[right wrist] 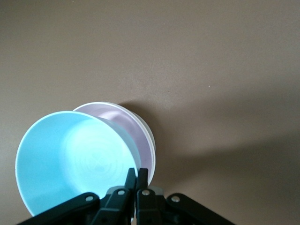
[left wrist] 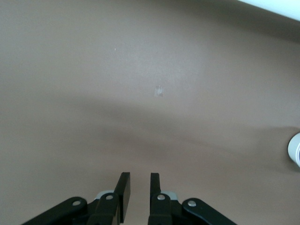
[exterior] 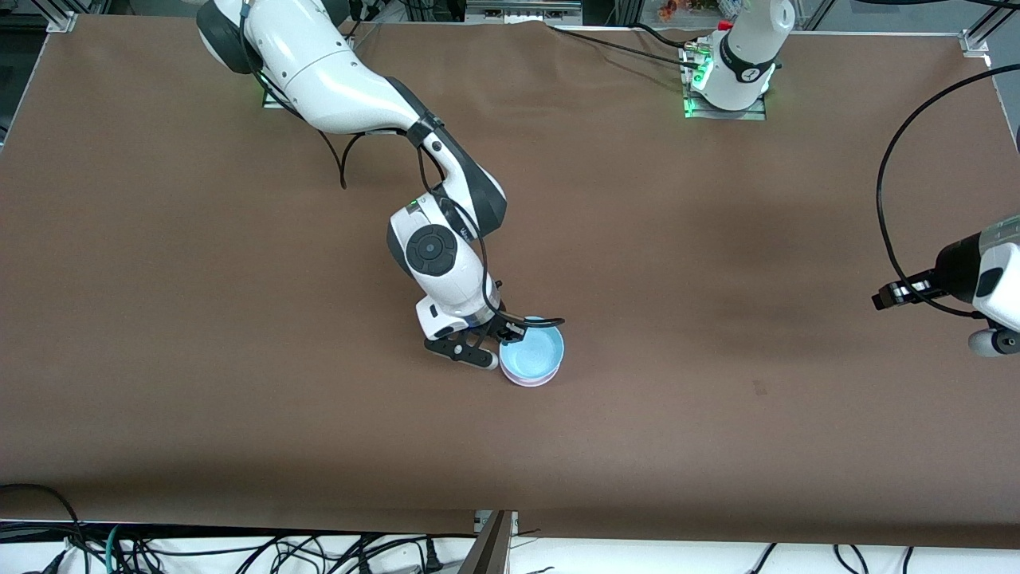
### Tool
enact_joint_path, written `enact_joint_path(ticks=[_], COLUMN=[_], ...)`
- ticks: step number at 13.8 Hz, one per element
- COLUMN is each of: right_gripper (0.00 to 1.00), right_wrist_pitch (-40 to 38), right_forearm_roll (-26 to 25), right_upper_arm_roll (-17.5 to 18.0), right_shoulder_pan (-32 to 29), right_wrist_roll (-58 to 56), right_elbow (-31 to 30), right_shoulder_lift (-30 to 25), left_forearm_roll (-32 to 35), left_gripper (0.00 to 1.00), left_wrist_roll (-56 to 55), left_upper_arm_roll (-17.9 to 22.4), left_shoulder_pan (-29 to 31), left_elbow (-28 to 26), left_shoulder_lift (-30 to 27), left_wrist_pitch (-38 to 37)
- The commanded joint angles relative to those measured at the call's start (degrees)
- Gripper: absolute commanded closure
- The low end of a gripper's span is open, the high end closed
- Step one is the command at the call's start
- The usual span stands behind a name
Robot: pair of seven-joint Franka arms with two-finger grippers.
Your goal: Stack pink and blue bowls on white bowl
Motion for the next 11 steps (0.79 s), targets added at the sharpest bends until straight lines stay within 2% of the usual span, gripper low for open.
enact_joint_path(ticks=[1, 5, 6, 8, 9, 11], right_gripper=[1.00, 1.00, 0.71, 0.28, 0.00, 0.00], right_wrist_pitch=[0.97, 1.94, 2.12, 2.29, 2.21, 1.24], right_forearm_roll=[-0.73, -0.65, -0.65, -0.30, -0.29, -0.12], right_upper_arm_roll=[-0.39, -0.39, -0.39, -0.30, -0.30, -0.30], right_shoulder_pan=[0.31, 0.31, 0.22, -0.13, -0.22, -0.39], right_wrist_roll=[0.24, 0.50, 0.59, 0.77, 0.77, 0.59], right_elbow=[2.51, 2.43, 2.43, 2.43, 2.43, 2.43], right_shoulder_lift=[1.85, 1.85, 1.85, 1.76, 1.59, 1.24], left_forearm_roll=[1.43, 1.52, 1.52, 1.96, 2.83, 2.84], left_gripper=[0.76, 0.76, 0.76, 0.75, 0.73, 0.71], left_wrist_roll=[3.21, 7.26, 7.44, 7.53, 7.53, 7.70], left_upper_arm_roll=[-0.37, -0.73, -0.90, -2.74, -2.92, -3.97], left_shoulder_pan=[0.06, -0.38, -0.64, -0.64, -0.64, -0.47], left_elbow=[-7.16, -15.07, -16.57, -19.99, -21.75, -24.13], left_shoulder_lift=[-6.09, -12.32, -13.82, -17.42, -19.00, -21.56], left_wrist_pitch=[0.32, 1.72, 1.73, 1.73, 1.73, 1.82])
